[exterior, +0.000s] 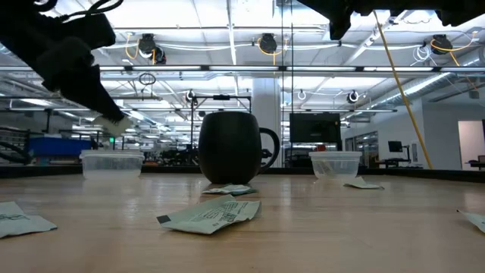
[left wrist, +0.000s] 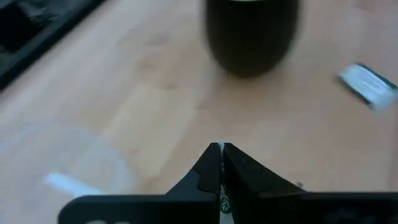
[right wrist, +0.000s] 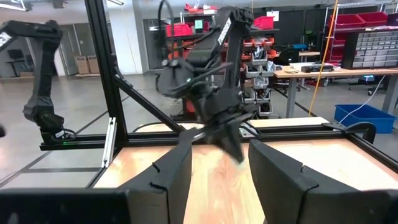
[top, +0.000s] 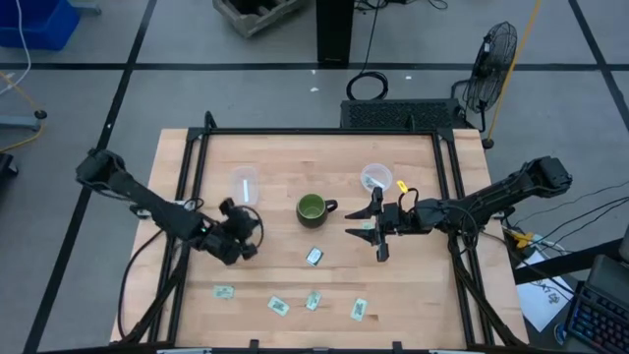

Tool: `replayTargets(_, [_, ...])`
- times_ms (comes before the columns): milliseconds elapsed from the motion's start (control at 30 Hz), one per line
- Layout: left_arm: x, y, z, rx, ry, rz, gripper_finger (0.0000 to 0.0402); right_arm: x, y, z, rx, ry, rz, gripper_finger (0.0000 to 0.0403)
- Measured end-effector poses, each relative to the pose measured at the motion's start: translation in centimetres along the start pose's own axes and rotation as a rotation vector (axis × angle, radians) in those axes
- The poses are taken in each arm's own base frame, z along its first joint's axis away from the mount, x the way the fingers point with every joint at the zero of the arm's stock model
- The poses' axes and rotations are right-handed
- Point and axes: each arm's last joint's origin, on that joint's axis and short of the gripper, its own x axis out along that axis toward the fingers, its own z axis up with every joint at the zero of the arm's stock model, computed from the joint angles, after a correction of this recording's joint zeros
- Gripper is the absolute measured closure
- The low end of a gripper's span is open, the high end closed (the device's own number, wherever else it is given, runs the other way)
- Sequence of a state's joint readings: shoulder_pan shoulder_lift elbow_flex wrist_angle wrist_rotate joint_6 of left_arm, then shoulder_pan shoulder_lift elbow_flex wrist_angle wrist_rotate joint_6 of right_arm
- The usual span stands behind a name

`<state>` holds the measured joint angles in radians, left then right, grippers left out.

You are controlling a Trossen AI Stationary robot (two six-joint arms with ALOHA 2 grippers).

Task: Pick and place items into bin
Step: Put the green stevia packet into the left transparent bin, then put the green stevia packet into the right transparent bin

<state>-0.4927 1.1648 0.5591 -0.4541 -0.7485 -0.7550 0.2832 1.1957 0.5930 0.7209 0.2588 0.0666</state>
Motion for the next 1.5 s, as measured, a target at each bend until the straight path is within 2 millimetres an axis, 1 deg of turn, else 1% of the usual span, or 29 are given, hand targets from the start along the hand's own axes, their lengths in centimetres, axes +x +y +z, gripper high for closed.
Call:
replayTargets(200, [-0.9,3.7,0.5,-0.099,-0.009,0.183,0.0350,0.0,0.0,0.0,0.000,0.000,0.000,0.0252])
replayTargets(267, [-1.0,4.6,0.8,-0.165,-0.027,0.227,0.0339,0.0,0.0,0.0,0.000,-0.001,0.000,0.0252])
replayTargets(533, [-0.1,6.6,1.6,-0.218,0.010,0.316,0.0305,0.0,0.0,0.0,0.001,-0.002,0.000,0.0252])
replayTargets(667, [0.3,6.7,1.8,-0.309,0.041,0.278,0.0286,0.0,0.0,0.0,0.000,-0.001,0.000,0.0252])
replayTargets(733, [0.3,6.3,2.1,-0.353,0.041,0.216,0.0279,0.0,0.0,0.0,0.000,0.001,0.001,0.0252])
replayTargets(800, [0.3,5.5,2.6,-0.375,0.018,0.120,0.0275,0.0,0.0,-0.2,-0.004,0.016,0.003,0.0252])
replayTargets(933, [0.0,2.9,3.6,-0.367,-0.066,-0.083,0.0273,-0.1,0.3,-0.8,-0.047,0.081,0.111,0.0252])
replayTargets(1033, [-0.4,0.9,4.1,-0.360,-0.138,-0.201,0.0272,-0.4,1.2,-1.8,-0.110,0.177,0.188,0.0252])
replayTargets(1167, [-0.5,-1.5,4.0,-0.357,-0.194,-0.296,0.0272,-1.1,3.3,-4.0,-0.143,0.339,0.276,0.0252])
replayTargets(1333, [0.1,-3.6,3.4,-0.346,-0.215,-0.343,0.0272,-2.1,7.1,-6.2,-0.199,0.409,0.413,0.0252])
replayTargets(1500, [1.1,-4.3,2.8,-0.353,-0.199,-0.324,0.0272,-3.2,9.6,-8.1,-0.167,0.463,0.350,0.0251])
